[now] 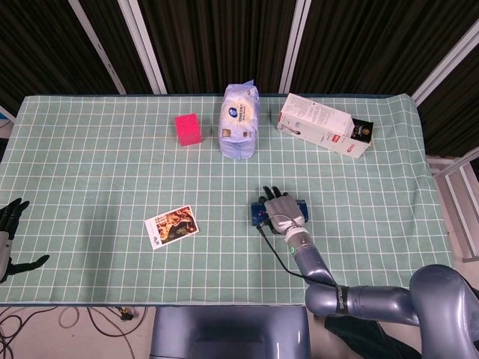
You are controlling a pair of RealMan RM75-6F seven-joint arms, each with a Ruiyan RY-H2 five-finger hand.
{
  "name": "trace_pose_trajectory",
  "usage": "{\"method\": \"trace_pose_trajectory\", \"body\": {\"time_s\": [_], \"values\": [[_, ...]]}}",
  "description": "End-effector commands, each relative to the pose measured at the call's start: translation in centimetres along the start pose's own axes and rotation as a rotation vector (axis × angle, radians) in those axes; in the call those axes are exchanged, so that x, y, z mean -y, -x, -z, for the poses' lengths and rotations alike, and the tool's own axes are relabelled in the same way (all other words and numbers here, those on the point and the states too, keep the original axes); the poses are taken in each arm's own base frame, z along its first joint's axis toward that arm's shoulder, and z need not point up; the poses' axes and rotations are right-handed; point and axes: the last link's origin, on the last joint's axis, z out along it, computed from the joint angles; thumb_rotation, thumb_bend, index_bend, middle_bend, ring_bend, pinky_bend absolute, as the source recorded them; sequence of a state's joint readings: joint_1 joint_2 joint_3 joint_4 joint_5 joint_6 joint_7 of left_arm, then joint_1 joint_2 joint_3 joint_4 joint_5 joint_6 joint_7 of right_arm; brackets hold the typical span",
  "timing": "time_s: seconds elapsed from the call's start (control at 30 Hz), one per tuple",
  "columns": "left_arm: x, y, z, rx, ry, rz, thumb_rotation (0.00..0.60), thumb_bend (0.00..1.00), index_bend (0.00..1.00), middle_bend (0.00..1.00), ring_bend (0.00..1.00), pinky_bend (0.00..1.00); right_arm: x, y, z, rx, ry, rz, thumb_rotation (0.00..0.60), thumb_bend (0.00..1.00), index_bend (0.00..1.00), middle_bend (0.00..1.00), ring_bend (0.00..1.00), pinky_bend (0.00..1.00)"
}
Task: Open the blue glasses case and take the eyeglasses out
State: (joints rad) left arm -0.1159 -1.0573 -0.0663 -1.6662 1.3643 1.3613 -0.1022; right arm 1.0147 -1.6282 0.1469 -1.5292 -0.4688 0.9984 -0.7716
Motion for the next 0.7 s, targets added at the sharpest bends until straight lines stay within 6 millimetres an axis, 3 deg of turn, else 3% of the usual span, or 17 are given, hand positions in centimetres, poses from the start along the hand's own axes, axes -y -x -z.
{"method": "trace_pose_trajectory", "body": {"time_s": [0.03, 0.4, 0.7], "values": [[0.0, 0.0, 0.0, 0.0, 0.0, -0.001, 0.6, 0.0, 0.0, 0.0, 0.0, 0.0, -0.1, 0.1, -0.2, 0.003, 0.005, 0.003, 0.6, 0.83, 0.19, 0.0, 0.0, 0.24], [0.0, 0.0, 0.0, -0.003, -0.001, 0.0, 0.6, 0.0, 0.0, 0.0, 0.0, 0.0, -0.1, -0.1, -1.3, -0.01, 0.036, 0.02, 0.6, 0.78, 0.13, 0.0, 0.0, 0.24], [0.0, -0.1, 0.1, -0.005, 0.001, 0.0, 0.6, 0.0, 0.0, 0.0, 0.0, 0.0, 0.4, -1.5, -3.4, -0.044, 0.068, 0.049, 0.6, 0.73, 0.13, 0.0, 0.0, 0.24]]}}
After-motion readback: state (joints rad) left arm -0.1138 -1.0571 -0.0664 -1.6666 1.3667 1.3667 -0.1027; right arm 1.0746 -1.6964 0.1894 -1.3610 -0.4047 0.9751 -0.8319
